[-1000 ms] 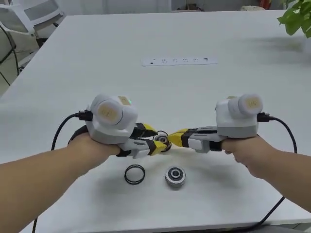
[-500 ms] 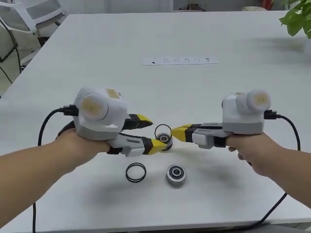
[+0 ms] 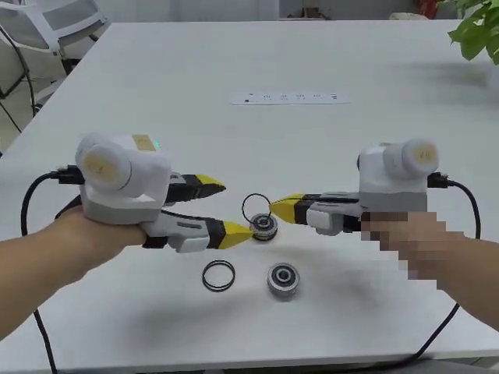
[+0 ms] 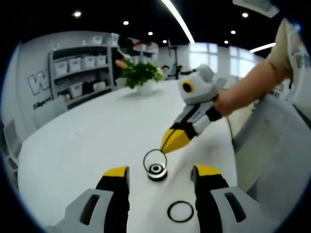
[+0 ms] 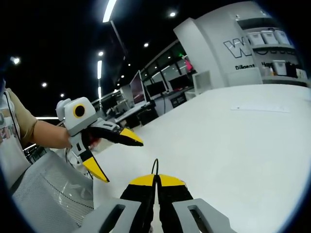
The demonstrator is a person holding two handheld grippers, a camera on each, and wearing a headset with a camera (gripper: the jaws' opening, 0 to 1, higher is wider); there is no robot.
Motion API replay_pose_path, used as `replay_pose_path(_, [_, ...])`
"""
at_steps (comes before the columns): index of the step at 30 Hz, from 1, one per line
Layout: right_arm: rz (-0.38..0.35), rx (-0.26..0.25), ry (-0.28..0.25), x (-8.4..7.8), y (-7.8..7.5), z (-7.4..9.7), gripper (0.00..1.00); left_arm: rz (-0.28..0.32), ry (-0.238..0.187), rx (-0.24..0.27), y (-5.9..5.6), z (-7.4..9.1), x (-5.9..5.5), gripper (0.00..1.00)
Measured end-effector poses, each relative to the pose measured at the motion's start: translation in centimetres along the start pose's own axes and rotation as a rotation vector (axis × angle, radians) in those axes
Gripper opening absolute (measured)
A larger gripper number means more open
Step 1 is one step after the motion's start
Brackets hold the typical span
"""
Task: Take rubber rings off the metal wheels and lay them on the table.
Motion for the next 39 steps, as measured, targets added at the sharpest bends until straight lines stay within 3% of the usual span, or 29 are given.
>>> replay_pose_path(17, [0.026,0.071,0.005,0.8,2.4,-0.3,0.0,0.004,-0.014,0.0,-1.0,3.4,-0.9,0.64])
replay_pose_path(26, [0.035,0.11,0.033,0.4,3.3,-0.5,0.0,0.014,-0.019,0.012,-1.2,4.8,-1.6,0.68])
replay_pose_path(39, [0.051,0.189,0.089,-0.9,5.4,-2.2,0.0,0.026,-0.027,0.039,-1.3,6.4,-2.2,0.72])
Point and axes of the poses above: the centre of the closed fingertips' face, and the gripper's own axes: z roughly backward along the fingers, y roughly to its left, x roughly out of its top, the point moved 2 cm from there along z, roughly backward along the fingers, and after that the axes turned 15 degrees about z, right-handed, at the moved point
